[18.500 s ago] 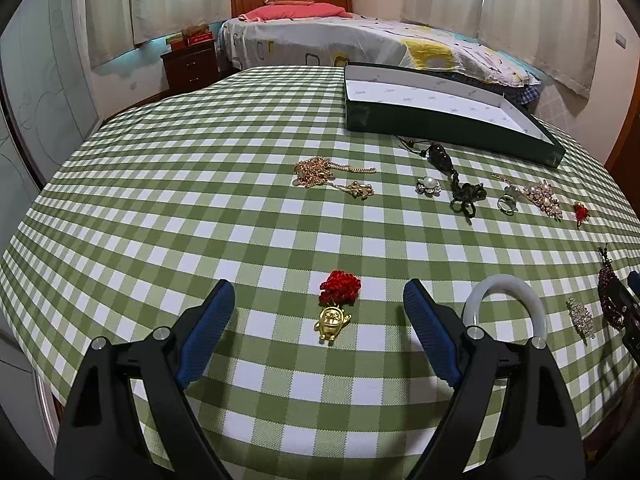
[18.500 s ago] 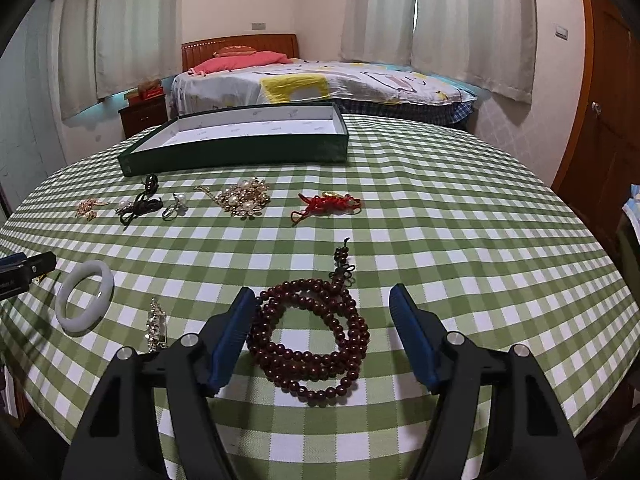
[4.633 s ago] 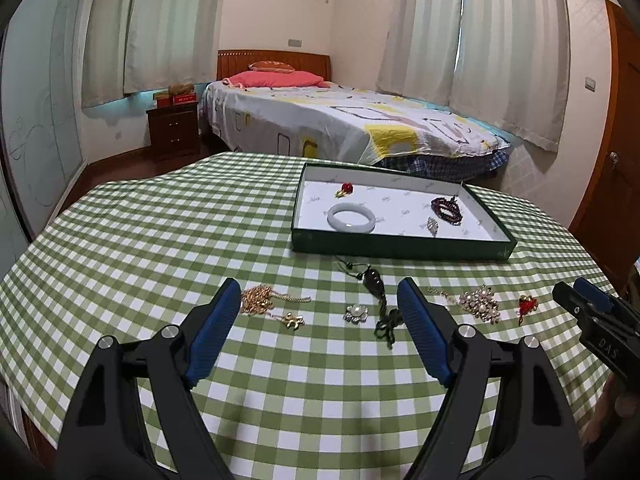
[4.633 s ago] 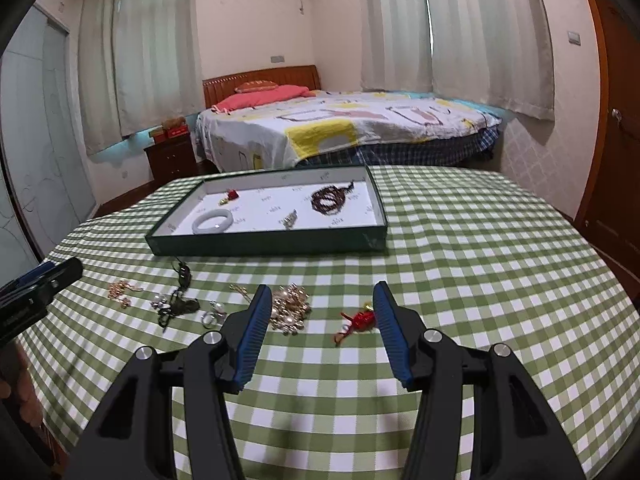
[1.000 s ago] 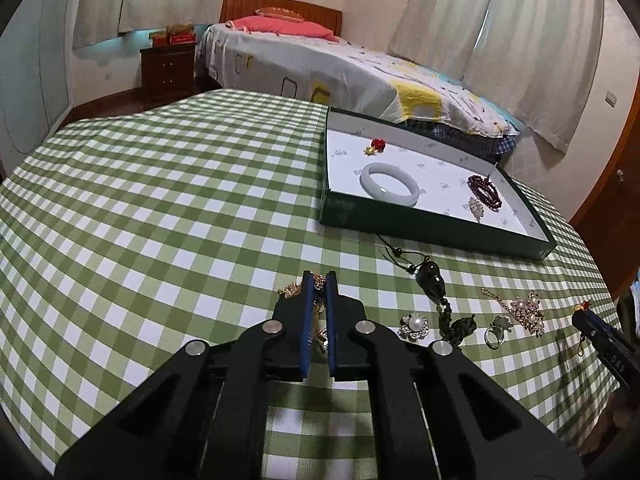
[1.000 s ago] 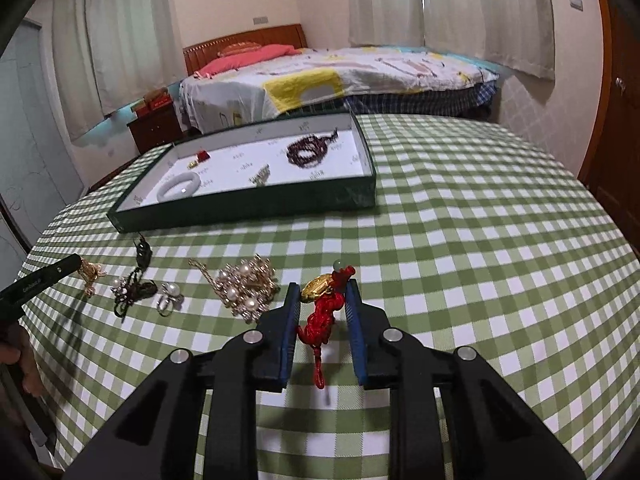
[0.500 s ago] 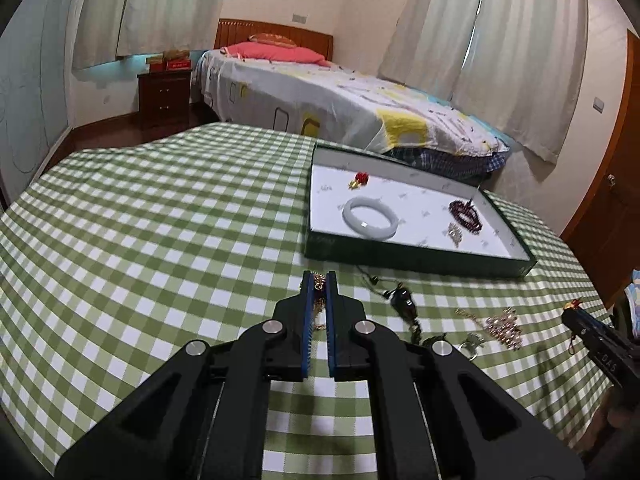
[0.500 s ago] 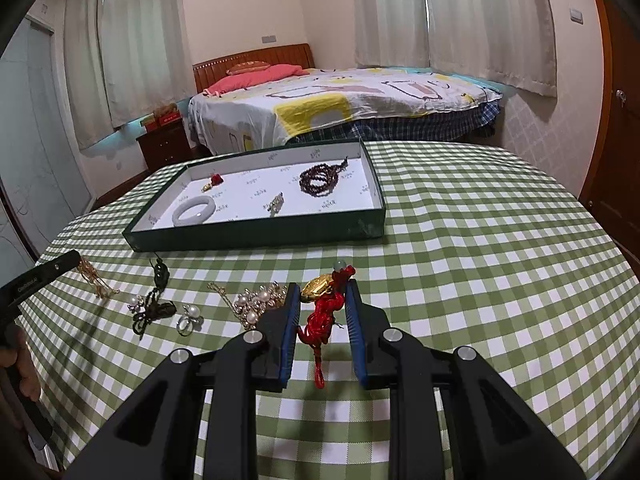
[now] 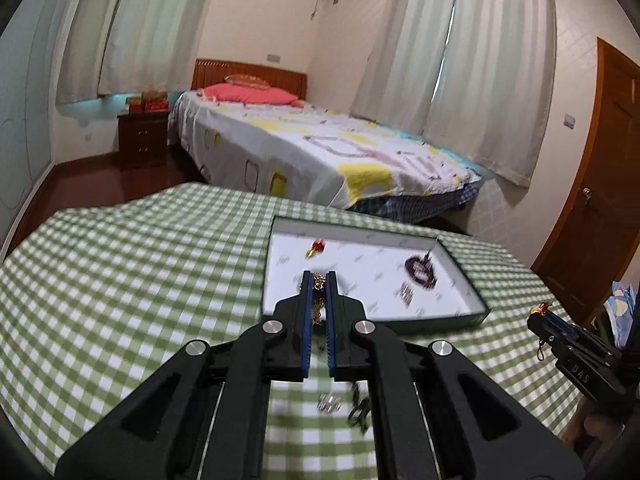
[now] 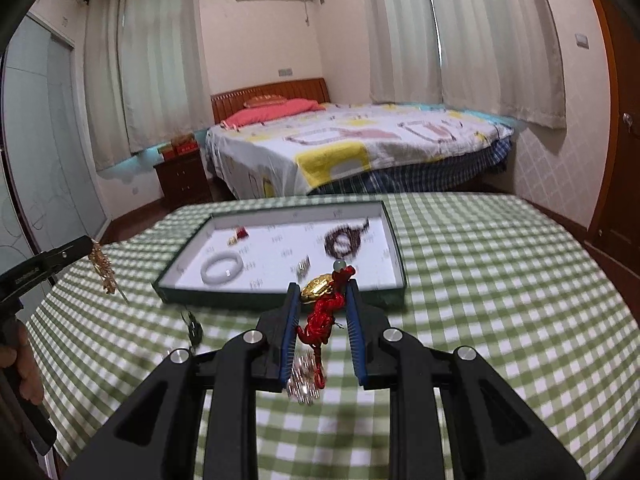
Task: Organize jewelry
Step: 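Carry the red tassel in the right tool while the left tool carries the gold chain to the tray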
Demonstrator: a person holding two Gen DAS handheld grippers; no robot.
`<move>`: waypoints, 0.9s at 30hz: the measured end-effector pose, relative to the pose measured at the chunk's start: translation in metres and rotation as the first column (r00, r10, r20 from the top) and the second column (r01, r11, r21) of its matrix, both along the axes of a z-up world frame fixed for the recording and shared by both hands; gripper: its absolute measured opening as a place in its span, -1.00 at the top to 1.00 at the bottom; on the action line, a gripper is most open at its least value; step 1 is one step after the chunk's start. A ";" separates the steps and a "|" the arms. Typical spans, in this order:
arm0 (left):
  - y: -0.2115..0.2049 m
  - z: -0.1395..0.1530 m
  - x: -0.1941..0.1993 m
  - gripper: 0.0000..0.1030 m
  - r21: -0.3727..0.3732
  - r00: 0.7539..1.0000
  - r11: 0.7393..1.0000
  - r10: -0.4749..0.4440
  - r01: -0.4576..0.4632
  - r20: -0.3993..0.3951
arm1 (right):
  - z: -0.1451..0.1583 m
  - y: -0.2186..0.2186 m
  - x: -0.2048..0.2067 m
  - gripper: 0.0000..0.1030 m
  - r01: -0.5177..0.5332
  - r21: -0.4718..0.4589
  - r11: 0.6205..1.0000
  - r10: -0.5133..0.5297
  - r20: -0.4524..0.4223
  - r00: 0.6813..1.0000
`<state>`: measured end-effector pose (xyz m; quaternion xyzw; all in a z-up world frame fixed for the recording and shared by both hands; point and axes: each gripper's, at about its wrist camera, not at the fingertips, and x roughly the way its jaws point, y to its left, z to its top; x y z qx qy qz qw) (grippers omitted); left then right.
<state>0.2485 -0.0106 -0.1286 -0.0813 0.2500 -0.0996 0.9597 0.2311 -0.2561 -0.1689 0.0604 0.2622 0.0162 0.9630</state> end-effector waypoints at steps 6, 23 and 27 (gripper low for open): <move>-0.015 0.023 0.026 0.88 0.007 0.997 1.000 -0.022 0.022 0.068 | 0.025 0.001 0.024 0.54 -0.014 -0.011 1.000 0.015 0.076 0.997; -0.067 0.021 0.123 0.88 0.015 0.990 0.998 -0.067 0.065 0.125 | 0.023 -0.006 0.113 0.54 -0.032 -0.017 0.999 0.035 0.160 0.986; -0.080 -0.006 0.147 0.88 0.027 0.995 0.997 -0.077 0.075 0.062 | 0.005 -0.010 0.130 0.54 -0.029 -0.016 0.999 0.031 0.117 0.993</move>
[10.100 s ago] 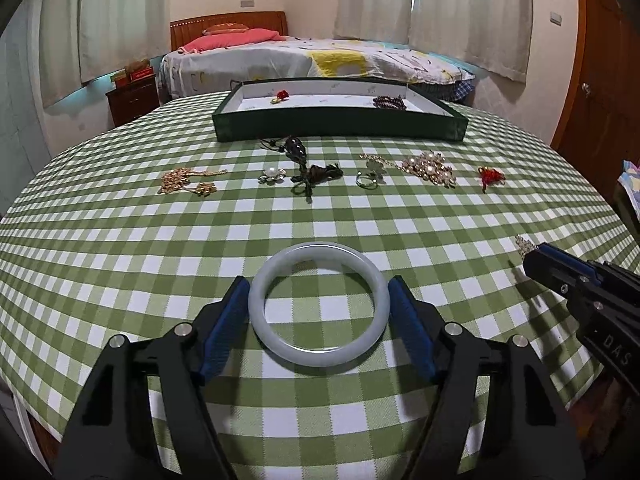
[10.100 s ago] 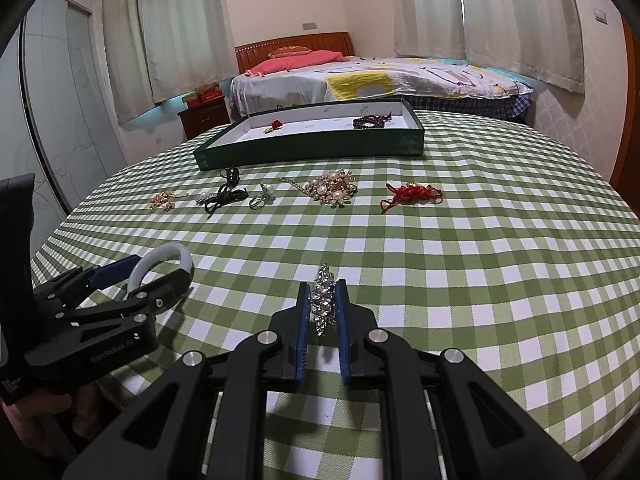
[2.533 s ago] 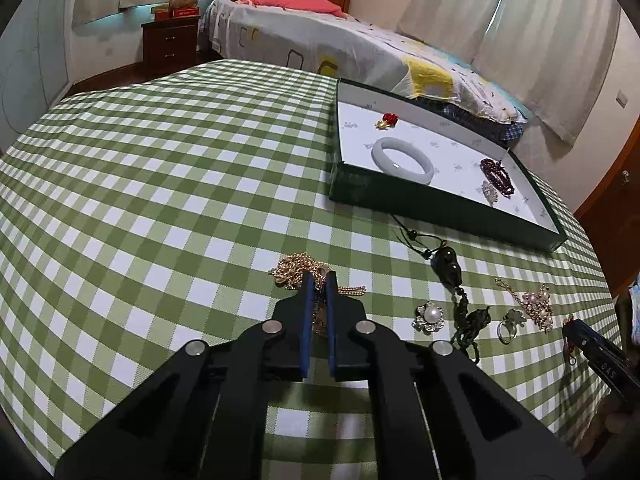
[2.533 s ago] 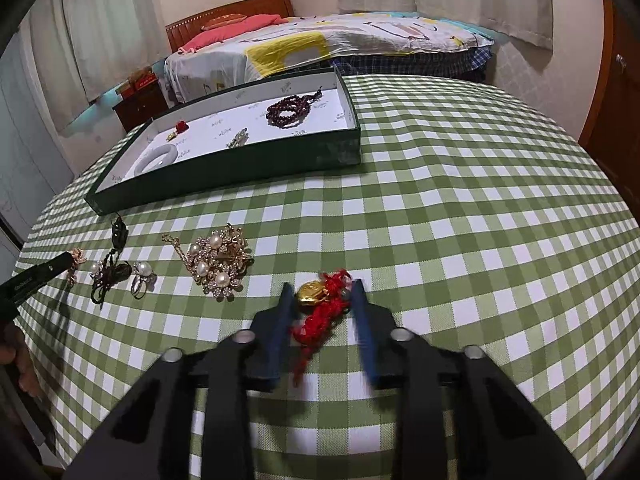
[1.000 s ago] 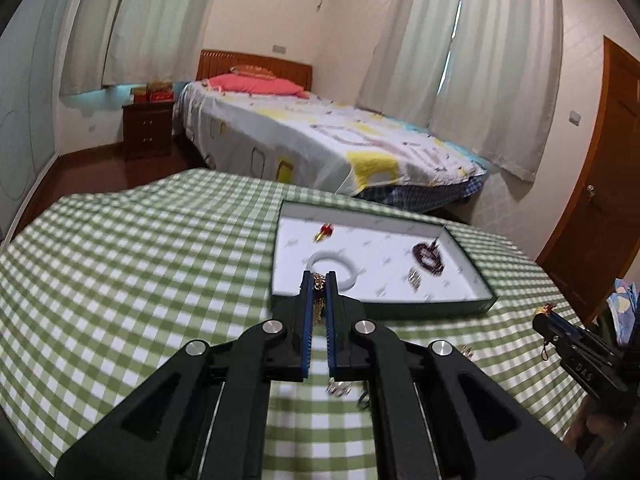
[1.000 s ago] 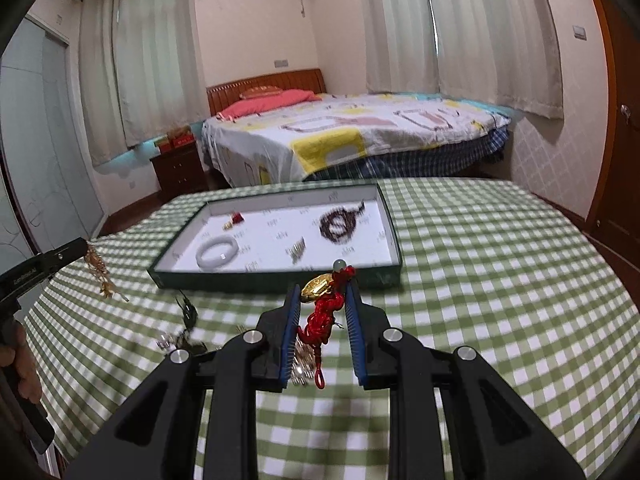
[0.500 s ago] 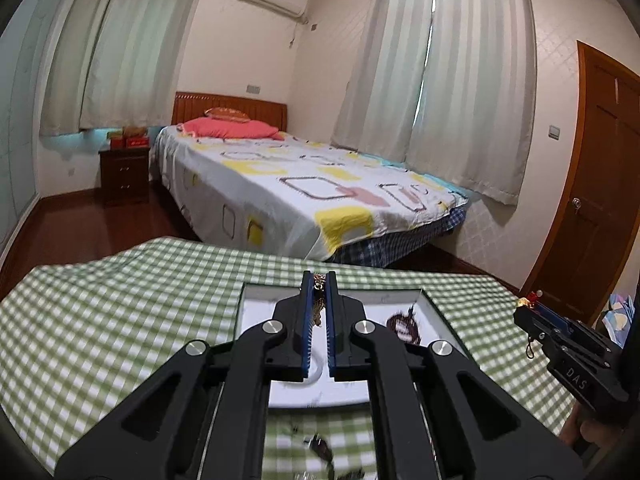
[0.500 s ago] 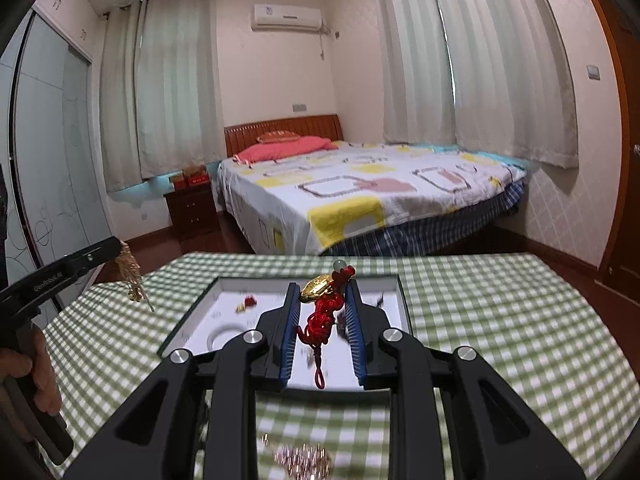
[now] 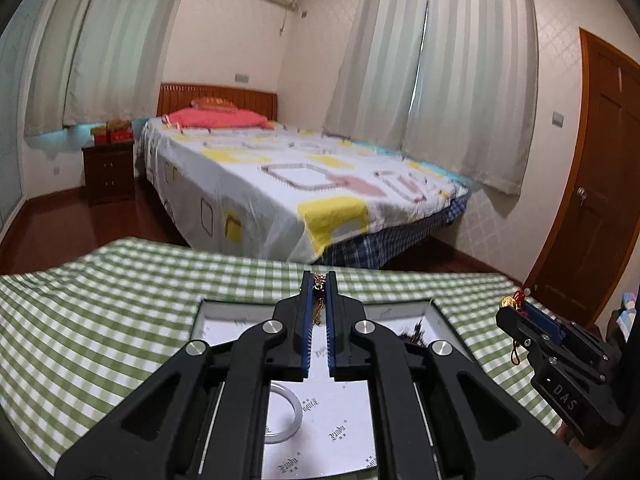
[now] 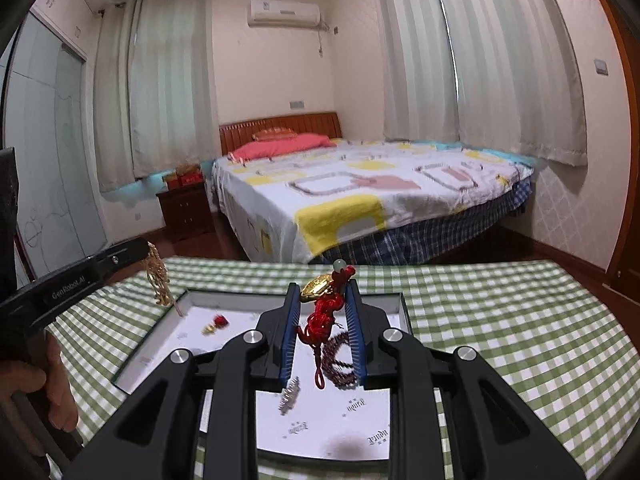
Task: Organize jewelry
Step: 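Carry the red tassel in the right tool while the left tool carries the gold chain to the tray, then open both tools to drop the tassel and gold chain into the tray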
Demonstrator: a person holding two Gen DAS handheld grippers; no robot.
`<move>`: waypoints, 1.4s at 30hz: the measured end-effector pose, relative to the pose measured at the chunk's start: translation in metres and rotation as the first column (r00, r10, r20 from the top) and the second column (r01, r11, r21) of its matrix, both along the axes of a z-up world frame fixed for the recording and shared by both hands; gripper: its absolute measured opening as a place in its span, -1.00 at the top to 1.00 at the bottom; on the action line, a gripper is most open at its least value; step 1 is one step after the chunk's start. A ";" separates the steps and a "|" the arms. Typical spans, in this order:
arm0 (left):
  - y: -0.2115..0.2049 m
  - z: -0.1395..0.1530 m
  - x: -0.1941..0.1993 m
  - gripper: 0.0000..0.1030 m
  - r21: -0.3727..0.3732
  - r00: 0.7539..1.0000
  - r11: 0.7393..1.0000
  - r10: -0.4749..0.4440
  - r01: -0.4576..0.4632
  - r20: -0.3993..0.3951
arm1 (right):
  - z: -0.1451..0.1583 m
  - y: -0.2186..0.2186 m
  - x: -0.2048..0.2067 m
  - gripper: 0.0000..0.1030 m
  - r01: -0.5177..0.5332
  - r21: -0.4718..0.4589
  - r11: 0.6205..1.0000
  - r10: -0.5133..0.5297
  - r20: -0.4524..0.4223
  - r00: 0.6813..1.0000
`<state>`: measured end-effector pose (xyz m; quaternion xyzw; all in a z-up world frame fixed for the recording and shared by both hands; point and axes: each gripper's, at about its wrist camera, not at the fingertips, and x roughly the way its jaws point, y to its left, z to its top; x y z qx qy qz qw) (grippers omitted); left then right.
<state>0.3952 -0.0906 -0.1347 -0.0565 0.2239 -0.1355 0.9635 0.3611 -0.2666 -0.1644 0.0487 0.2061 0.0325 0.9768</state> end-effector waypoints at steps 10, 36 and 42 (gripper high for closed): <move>-0.018 -0.057 0.032 0.88 0.063 0.982 0.997 -0.021 0.033 -0.187 | -0.050 -0.009 0.025 0.54 0.009 -0.003 1.000 -0.009 -0.167 0.986; -0.022 -0.074 0.030 -0.10 0.091 0.964 0.995 -0.018 0.043 -0.265 | -0.070 -0.011 0.029 0.02 0.023 0.017 1.000 -0.016 -0.318 0.948; -0.011 -0.053 0.004 -0.26 0.069 0.979 0.998 0.001 0.013 -0.203 | -0.048 -0.008 0.006 0.02 0.025 0.020 0.999 -0.020 -0.251 0.968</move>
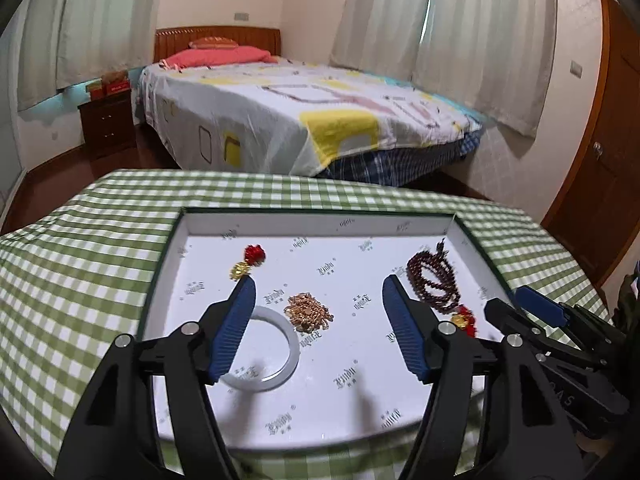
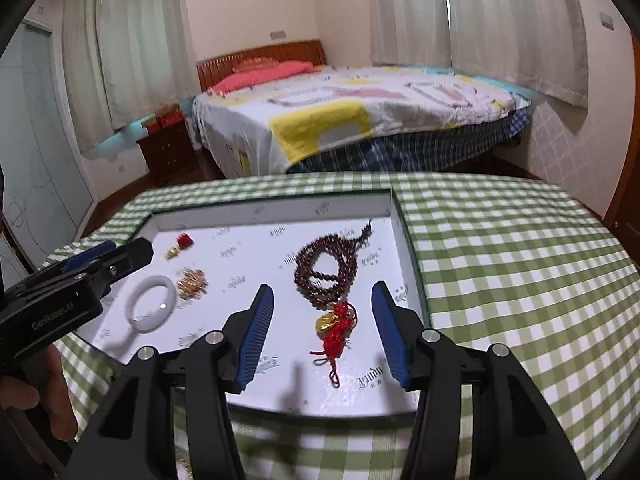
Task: Organize jewelry
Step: 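Open both tools to drop the tassel and gold chain into the tray, then move the right tool to the gold pearl-cluster brooch while the left tool approaches the pearl flower brooch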
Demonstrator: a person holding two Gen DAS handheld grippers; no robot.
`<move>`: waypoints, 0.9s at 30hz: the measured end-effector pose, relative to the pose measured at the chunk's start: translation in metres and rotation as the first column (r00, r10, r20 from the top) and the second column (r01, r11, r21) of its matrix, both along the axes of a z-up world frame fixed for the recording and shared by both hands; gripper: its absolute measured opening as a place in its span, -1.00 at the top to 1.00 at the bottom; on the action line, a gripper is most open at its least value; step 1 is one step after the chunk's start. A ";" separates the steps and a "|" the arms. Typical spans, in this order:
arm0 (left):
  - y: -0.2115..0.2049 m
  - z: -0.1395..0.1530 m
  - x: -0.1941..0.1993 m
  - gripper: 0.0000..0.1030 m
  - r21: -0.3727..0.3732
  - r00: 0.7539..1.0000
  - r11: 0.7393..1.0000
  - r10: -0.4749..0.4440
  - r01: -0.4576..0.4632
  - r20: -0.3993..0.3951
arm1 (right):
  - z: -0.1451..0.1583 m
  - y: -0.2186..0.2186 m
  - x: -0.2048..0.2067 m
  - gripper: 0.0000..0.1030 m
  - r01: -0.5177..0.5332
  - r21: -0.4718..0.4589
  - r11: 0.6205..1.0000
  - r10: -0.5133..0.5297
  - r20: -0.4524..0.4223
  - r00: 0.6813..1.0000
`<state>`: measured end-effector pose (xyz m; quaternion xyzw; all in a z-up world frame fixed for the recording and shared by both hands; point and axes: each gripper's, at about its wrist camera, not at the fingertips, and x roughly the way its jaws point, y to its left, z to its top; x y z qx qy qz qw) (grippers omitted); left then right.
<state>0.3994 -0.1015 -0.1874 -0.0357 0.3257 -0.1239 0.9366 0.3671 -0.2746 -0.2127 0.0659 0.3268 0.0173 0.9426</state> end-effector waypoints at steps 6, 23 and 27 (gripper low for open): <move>0.017 0.017 -0.035 -0.29 -0.024 0.999 0.999 0.031 -0.030 0.044 | 0.020 0.003 -0.033 0.02 0.010 0.017 1.000 -0.011 0.066 0.998; 0.061 0.027 -0.120 -0.29 -0.002 0.993 0.995 0.098 -0.098 0.068 | 0.020 0.028 -0.097 0.02 -0.002 0.012 1.000 0.001 0.048 0.999; 0.063 0.017 -0.135 -0.29 0.010 0.994 0.995 0.098 -0.099 0.047 | 0.010 0.035 -0.108 0.02 -0.010 0.008 1.000 0.010 0.016 1.000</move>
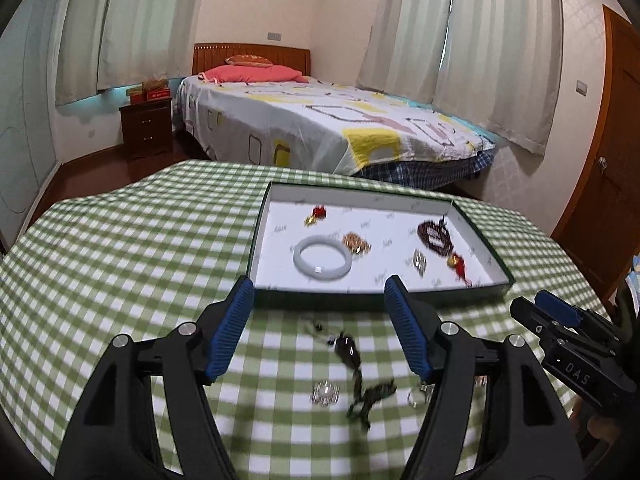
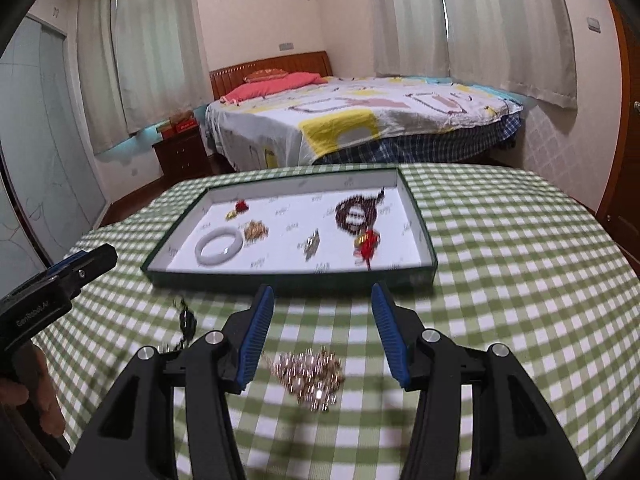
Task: Organize jewelry
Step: 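Move the right tool to the gold pearl-cluster brooch while the left tool approaches the pearl flower brooch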
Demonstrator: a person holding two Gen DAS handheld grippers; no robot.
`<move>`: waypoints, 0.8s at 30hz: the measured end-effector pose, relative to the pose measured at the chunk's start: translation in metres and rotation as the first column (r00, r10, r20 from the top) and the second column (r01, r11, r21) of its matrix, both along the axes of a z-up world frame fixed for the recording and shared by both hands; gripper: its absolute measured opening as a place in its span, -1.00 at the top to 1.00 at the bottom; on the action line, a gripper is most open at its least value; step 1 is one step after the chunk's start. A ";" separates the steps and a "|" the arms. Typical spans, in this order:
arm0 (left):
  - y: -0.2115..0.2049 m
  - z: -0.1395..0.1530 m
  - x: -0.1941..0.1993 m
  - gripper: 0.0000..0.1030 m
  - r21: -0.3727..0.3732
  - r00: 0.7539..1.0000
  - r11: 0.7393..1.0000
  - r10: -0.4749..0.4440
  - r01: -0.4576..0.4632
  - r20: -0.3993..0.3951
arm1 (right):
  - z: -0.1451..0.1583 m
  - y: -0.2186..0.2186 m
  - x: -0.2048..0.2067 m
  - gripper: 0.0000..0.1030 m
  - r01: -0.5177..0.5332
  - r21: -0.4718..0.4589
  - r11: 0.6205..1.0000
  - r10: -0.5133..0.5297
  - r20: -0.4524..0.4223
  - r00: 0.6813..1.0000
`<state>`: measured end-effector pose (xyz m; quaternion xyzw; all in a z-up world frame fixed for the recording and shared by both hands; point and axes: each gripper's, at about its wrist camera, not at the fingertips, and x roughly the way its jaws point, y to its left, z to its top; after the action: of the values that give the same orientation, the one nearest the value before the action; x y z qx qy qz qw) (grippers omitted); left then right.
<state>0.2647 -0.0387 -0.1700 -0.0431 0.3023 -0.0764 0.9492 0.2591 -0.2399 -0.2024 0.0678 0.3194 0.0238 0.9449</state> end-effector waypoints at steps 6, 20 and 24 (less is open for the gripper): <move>0.006 -0.017 -0.018 -0.29 0.017 0.999 1.000 0.012 -0.011 -0.036 | -0.019 0.008 -0.008 0.02 -0.016 0.000 1.000 0.016 -0.059 0.998; 0.016 -0.043 -0.014 -0.29 0.032 0.992 0.999 0.040 -0.037 -0.121 | -0.051 0.021 0.014 0.02 -0.032 -0.017 0.999 0.028 -0.216 0.976; 0.017 -0.050 -0.010 -0.29 0.032 0.988 0.999 0.046 -0.042 -0.144 | -0.058 0.023 0.019 0.02 -0.034 -0.034 0.999 0.024 -0.249 0.968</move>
<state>0.2543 -0.0215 -0.2197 -0.0415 0.3706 -0.0475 0.9266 0.2784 -0.2169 -0.2599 0.0477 0.4365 0.0228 0.8981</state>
